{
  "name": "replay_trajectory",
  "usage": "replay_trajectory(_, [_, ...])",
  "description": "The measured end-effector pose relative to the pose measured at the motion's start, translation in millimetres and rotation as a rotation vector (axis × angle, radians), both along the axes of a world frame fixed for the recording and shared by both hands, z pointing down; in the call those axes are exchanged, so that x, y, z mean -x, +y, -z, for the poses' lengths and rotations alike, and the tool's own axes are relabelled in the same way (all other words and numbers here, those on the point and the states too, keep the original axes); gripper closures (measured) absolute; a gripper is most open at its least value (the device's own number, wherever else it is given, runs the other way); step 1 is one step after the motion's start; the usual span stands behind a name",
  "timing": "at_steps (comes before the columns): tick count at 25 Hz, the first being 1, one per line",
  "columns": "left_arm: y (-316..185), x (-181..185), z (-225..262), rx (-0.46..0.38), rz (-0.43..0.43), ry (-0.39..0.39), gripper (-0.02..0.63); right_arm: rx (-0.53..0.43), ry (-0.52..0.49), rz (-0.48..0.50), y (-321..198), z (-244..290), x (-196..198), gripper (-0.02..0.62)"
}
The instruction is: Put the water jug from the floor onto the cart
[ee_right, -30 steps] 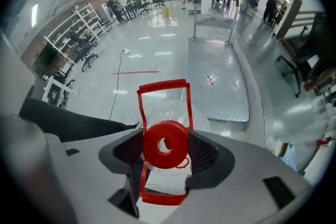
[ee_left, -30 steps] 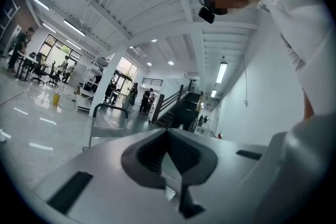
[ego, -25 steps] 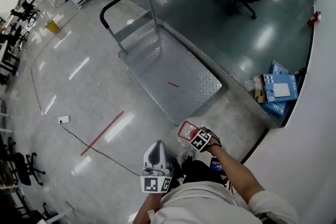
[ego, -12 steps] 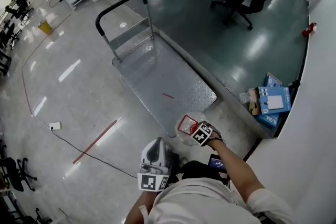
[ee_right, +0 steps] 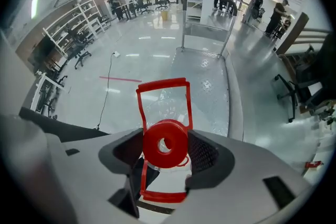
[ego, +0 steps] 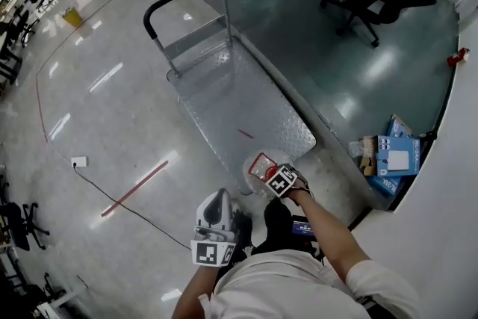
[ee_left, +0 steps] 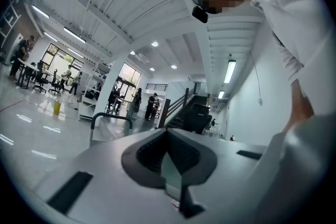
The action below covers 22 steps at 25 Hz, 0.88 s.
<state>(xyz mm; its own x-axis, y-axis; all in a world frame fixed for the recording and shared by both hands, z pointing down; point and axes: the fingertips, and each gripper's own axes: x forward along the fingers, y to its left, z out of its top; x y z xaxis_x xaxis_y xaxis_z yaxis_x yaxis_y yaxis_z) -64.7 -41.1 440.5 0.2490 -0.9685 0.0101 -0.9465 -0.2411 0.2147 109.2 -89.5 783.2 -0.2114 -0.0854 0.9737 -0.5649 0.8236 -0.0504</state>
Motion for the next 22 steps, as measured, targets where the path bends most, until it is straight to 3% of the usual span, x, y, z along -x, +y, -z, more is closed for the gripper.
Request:
replay_trajectory(10, [-23.9, 4.1, -14.1, 0.059, 0.112, -0.01, 0.603, 0.013, -0.047, 0.019, -63.8, -15.9, 40.6, 0.325])
replay_trajectory(22, [-46.4, -9.2, 1.7, 0.028, 0.083, -0.006, 0.603, 0.032, -0.023, 0.072, -38.9, -18.5, 19.7, 0.325])
